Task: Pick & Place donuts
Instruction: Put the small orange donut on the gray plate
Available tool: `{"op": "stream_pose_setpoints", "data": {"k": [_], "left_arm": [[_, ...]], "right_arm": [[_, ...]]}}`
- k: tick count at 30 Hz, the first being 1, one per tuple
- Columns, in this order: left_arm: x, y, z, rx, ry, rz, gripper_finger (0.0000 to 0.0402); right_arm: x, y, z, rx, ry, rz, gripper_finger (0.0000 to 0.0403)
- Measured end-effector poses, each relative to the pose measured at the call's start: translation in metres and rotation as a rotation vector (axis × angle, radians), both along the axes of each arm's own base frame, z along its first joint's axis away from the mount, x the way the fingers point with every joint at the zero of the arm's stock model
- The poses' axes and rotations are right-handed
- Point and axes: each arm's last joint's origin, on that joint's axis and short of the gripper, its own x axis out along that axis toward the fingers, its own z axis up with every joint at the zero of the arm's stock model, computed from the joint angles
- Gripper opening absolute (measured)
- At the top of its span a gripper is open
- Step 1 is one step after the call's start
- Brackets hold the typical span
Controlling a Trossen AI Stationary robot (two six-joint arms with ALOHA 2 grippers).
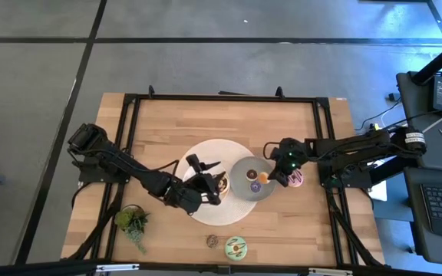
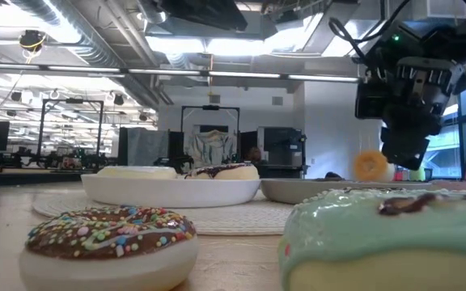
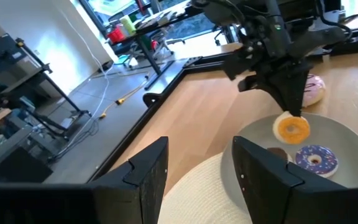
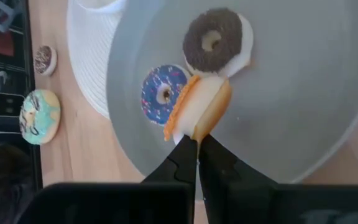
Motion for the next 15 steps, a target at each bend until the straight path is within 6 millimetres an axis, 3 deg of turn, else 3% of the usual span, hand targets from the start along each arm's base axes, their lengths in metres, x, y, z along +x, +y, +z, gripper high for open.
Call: {"op": "stream_pose_setpoints", "data": {"k": [15], "left_arm": [[0.0006,0.0005,-0.0002,-0.007,0.002,-0.01,0.0175]], "right_arm": [[0.0031,0.0026,0.0024,0.0,-0.029,-0.016,0.0012]]}}
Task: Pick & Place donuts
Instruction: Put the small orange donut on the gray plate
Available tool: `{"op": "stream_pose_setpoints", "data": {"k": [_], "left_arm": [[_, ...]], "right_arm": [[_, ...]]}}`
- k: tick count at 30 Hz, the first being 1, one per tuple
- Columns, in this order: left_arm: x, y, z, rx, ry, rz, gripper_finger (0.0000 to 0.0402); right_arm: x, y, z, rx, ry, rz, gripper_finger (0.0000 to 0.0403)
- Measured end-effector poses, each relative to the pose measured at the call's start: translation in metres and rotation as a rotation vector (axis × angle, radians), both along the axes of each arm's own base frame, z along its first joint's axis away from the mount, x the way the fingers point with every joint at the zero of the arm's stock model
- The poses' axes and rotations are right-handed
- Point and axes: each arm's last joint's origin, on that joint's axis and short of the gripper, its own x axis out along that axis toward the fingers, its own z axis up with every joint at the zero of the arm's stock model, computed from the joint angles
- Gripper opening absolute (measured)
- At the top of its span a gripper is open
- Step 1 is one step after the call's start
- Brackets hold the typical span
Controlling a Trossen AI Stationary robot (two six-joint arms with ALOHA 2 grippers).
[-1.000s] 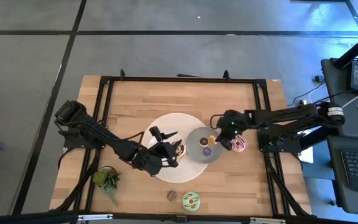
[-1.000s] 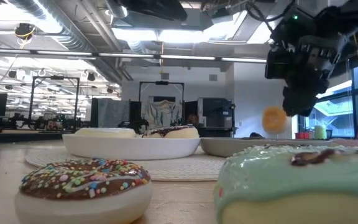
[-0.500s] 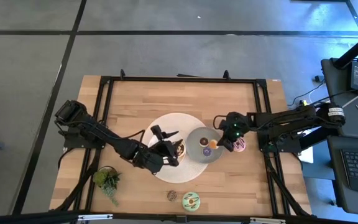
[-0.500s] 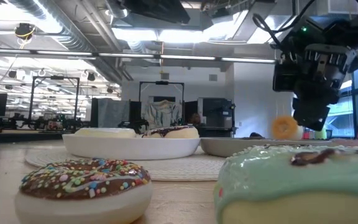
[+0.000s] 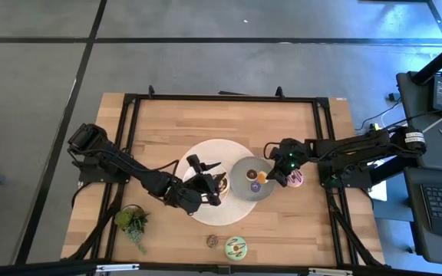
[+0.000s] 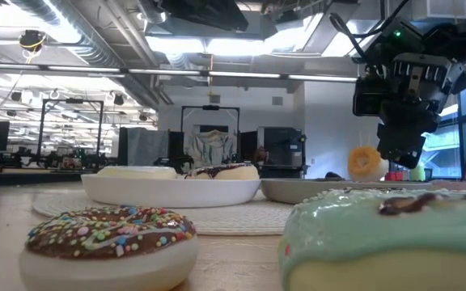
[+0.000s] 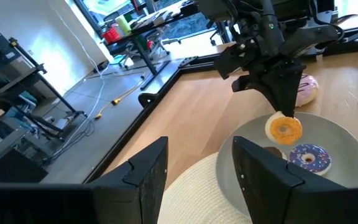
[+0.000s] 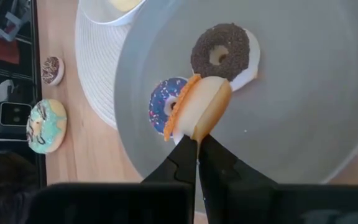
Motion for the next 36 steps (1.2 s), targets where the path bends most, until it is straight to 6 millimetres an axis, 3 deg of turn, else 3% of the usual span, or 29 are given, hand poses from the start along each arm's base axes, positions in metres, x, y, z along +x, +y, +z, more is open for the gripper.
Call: {"op": "stream_pose_setpoints", "data": {"k": [31,36], "left_arm": [[0.001,-0.001,-0.001,-0.018,0.009,-0.037,0.0174],[0.001,-0.001,-0.001,-0.017,0.01,-0.037,0.0175]], "right_arm": [[0.005,0.002,-0.012,-0.031,0.053,-0.028,0.0013],[0.005,0.002,-0.012,-0.028,0.057,-0.031,0.0049]]}}
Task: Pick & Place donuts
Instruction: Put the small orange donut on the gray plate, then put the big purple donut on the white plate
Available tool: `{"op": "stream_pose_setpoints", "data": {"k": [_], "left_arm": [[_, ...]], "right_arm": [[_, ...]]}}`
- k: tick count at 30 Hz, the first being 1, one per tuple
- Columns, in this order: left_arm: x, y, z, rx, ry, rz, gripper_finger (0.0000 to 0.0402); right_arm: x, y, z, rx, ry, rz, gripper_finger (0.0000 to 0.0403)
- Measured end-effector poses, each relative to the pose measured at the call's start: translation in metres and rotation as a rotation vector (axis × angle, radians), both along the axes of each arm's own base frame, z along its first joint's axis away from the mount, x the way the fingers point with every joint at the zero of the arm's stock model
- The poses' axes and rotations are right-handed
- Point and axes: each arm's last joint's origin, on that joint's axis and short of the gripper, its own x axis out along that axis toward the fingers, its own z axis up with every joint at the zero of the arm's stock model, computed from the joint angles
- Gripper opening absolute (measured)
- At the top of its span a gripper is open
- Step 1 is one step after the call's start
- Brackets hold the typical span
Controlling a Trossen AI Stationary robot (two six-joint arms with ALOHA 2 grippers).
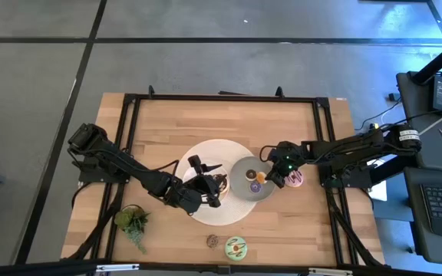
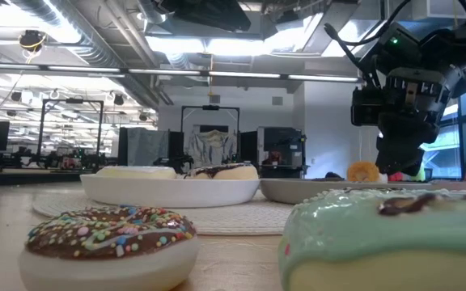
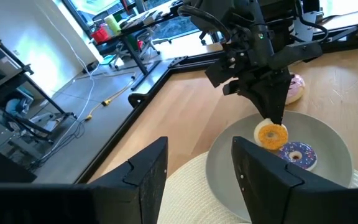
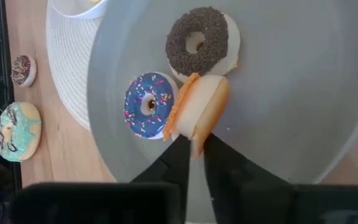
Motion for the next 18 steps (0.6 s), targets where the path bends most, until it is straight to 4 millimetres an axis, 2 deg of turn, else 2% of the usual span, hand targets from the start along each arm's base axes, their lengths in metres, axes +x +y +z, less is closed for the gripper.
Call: {"op": "stream_pose_setpoints", "data": {"k": [8,18], "left_arm": [[0.0,0.0,0.0,0.003,0.004,-0.001,0.0174],[0.0,0.0,-0.001,0.005,0.014,-0.005,0.0174]], "right_arm": [[-0.002,0.0,0.0,0.017,0.062,-0.016,0.0138],[0.007,-0.001,0.02,-0.008,0.143,-0.01,0.0162]]}}
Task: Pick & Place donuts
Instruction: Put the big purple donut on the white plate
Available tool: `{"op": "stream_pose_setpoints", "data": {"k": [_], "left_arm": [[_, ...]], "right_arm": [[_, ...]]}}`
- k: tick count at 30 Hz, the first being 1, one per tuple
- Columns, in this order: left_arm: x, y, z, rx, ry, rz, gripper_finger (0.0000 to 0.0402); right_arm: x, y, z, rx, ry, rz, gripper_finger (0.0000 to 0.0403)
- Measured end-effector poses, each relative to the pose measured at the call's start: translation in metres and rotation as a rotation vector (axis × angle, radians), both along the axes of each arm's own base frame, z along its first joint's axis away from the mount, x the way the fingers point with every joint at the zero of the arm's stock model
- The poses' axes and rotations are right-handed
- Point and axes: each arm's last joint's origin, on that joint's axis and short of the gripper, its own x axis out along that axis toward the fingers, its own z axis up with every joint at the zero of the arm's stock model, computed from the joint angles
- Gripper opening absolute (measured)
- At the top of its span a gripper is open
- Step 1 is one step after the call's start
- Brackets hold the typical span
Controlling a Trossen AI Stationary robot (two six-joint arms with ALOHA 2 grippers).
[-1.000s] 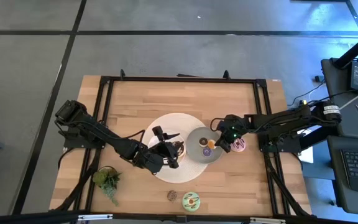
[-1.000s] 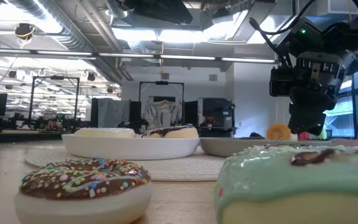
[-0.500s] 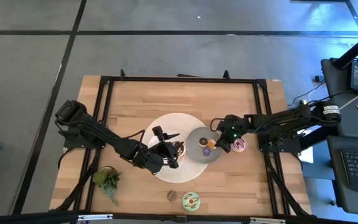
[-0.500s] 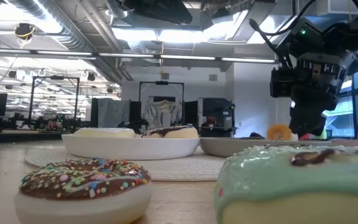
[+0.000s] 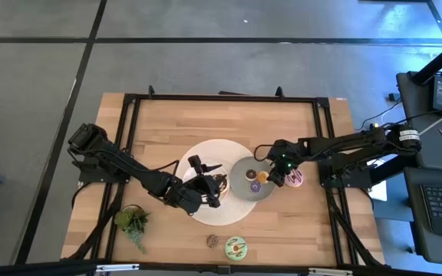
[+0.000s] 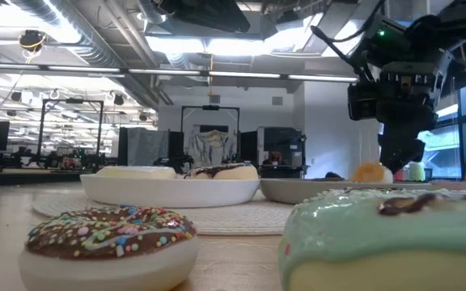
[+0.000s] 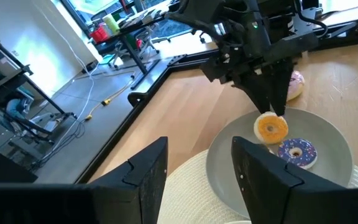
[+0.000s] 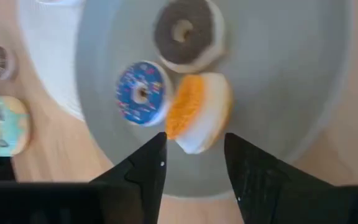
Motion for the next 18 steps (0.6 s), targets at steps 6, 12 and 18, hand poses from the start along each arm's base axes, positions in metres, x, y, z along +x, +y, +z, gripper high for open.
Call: {"op": "stream_pose_setpoints", "data": {"k": [6,12,18], "left_arm": [[0.0,0.0,0.0,0.001,0.005,-0.001,0.0174],[0.0,0.0,-0.001,0.002,0.009,-0.001,0.0175],[-0.002,0.002,-0.005,-0.006,0.038,0.013,0.0174]], "right_arm": [[-0.002,-0.003,0.017,-0.104,0.163,-0.037,0.0163],[-0.011,-0.008,0.038,-0.263,0.381,-0.113,0.0163],[-0.038,-0.007,0.027,-0.254,0.636,-0.226,0.0163]]}}
